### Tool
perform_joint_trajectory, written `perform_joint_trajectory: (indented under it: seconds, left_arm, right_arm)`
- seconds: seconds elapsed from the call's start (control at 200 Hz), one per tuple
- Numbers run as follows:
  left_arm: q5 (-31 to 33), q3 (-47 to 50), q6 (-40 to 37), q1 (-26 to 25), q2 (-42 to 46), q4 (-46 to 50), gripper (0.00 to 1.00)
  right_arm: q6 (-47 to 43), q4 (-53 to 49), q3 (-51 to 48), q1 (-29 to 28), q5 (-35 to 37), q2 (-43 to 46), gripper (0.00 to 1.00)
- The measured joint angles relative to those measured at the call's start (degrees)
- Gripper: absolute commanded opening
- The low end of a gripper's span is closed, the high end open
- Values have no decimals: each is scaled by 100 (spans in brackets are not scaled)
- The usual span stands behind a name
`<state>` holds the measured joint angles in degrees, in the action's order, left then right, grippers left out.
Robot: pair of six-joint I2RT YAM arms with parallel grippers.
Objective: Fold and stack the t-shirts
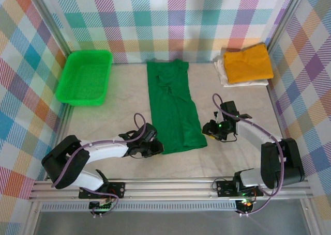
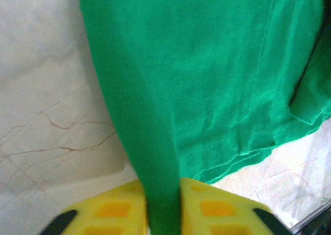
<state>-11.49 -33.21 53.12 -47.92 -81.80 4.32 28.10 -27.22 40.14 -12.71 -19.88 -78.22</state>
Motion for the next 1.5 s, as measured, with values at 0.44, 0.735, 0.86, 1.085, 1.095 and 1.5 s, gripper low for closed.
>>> perform_joint_trajectory:
  seconds: [0.44,0.735,0.86,1.085,1.095,1.5]
  left_arm:
    - [280,-116,-48,-7,-9,205,0]
    - [345,-111,-48,-7,-11,282,0]
    - [345,-111,-48,-7,-9,306,0]
    - [369,-111,-76,-7,131,415,0]
    - [376,-111,-87,-7,136,422,0]
    - [387,-111,-153,-7,140,457,0]
  right_arm:
    - [-15,-131,-455,0,-426,190,45]
    - [-52,264,-452,0,-964,-378,44]
    - [-59,431,-452,2,-1113,-542,42]
    - [-205,-26,-417,15,-710,7,43]
    - [-201,-50,-415,17,-684,61,44]
    - [-157,-116,-365,188,-660,-116,43]
